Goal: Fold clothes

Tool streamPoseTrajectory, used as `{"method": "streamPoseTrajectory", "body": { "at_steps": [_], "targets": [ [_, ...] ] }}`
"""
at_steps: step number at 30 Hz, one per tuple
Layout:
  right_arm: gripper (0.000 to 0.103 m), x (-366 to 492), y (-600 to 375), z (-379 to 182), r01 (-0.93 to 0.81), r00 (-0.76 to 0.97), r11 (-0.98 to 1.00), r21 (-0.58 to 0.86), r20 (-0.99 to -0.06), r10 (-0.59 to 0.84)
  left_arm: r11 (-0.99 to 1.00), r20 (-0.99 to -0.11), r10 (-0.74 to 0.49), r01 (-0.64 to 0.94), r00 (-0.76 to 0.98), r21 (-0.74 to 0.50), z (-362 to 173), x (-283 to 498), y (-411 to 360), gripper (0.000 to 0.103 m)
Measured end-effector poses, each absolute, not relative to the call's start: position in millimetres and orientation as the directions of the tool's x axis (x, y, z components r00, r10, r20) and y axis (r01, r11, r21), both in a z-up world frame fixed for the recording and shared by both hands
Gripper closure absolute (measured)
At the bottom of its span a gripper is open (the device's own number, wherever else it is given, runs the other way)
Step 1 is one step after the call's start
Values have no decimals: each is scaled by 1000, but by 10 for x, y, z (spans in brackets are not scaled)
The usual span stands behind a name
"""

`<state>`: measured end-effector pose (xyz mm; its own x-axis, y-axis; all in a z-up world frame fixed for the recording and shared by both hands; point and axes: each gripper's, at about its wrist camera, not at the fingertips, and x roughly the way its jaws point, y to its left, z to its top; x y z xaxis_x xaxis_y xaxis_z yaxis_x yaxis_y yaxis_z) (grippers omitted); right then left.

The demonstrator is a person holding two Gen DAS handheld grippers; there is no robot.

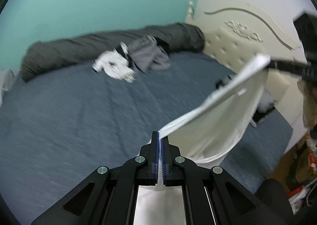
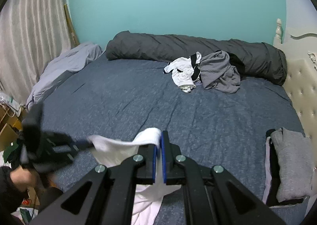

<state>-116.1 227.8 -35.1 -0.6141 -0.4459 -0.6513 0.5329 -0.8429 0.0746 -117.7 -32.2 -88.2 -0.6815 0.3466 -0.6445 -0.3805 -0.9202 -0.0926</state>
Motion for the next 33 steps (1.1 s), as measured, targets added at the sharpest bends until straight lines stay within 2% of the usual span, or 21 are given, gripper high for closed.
{"method": "streamPoseTrajectory", "body": {
  "at_steps": [8,21,25,33],
  "targets": [
    [99,-997,2284,277,535,-698,-845,7,-560,-446,-938,-547,256,-342,-797,59,418,-1149,-501,102],
    [99,-443,2380,2533,493,-850,-858,-146,-293,-439,-949,-296,256,-298,-920,107,2807,-645,-634,102],
    [99,-204,2448,3066,468,-875,-865,-182,-235,-424,-949,-247,252,-289,-936,127,3274,-419,-602,102],
    [99,152,2560,3367,450,-890,-868,-212,-184,-416,-946,-189,259,-288,-947,151,3658,-17,-551,102]
  ]
}}
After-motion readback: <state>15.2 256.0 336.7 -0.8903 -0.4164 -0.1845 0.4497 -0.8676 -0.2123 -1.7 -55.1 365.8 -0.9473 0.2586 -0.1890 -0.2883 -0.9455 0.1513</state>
